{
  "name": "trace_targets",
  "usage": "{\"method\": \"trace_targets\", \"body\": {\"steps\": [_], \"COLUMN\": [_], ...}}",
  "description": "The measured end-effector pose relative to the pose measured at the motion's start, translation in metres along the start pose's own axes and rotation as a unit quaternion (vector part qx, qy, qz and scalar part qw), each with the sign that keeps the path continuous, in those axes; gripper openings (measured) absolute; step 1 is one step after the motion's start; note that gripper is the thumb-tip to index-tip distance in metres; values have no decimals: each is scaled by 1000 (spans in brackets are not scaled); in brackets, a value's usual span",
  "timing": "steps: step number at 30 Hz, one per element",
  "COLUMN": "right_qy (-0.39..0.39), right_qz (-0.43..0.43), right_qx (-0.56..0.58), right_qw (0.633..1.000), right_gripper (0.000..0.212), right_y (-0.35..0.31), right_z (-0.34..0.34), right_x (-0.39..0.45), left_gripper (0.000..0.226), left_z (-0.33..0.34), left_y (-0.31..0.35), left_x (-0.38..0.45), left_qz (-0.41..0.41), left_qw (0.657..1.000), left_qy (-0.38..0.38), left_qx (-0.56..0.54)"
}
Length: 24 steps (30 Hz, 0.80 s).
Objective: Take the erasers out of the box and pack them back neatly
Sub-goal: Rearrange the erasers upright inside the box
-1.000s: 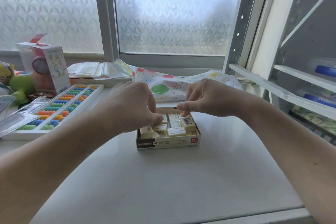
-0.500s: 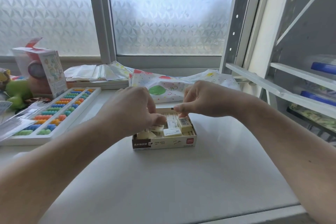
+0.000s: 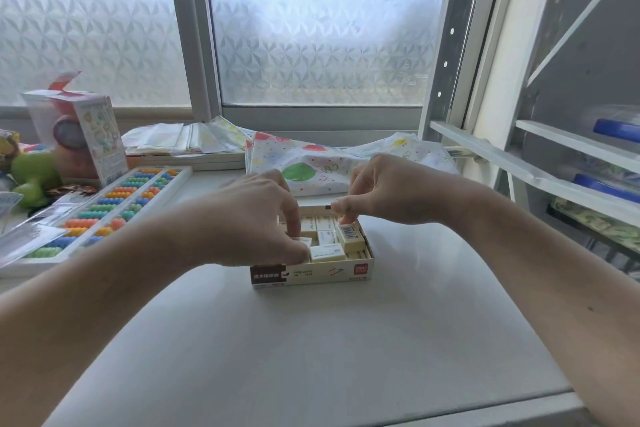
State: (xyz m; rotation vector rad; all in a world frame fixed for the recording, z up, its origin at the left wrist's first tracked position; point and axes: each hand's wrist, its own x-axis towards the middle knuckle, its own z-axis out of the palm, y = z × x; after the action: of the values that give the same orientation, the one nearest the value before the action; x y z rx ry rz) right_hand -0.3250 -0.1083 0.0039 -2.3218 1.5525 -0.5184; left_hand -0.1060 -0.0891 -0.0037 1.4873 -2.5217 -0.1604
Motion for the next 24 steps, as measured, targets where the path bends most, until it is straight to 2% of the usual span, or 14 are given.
{"method": "trace_targets", "body": {"steps": [6,8,11,15,18,24], "right_qy": [31,56,22,6,16,-12], "right_qz": [-33,-62,-92,-97,-91,-69], "right_qx": [22,45,84,109,109,94], "right_qw": [999,995,992,989,990,993], "right_gripper": [30,34,53,42,34,33], "right_y": [-2,-6,-12,-16,-15,-16], "right_z": [1,0,1,2,2,6], "right_x": [-2,-3,-6,-9,-9,-7], "left_gripper": [29,28,24,24,13,14], "left_z": [-9,-11,-11,-13,-9,-1], "left_y": [-4,-5,-4,-2,3,3], "left_x": [-3,-3,-5,-6,-7,-6], "left_qz": [67,95,121,141,150,132], "left_qw": [992,988,986,983,977,975], "left_qy": [104,110,111,104,105,100], "left_qx": [-32,-46,-40,-62,-110,-147]}}
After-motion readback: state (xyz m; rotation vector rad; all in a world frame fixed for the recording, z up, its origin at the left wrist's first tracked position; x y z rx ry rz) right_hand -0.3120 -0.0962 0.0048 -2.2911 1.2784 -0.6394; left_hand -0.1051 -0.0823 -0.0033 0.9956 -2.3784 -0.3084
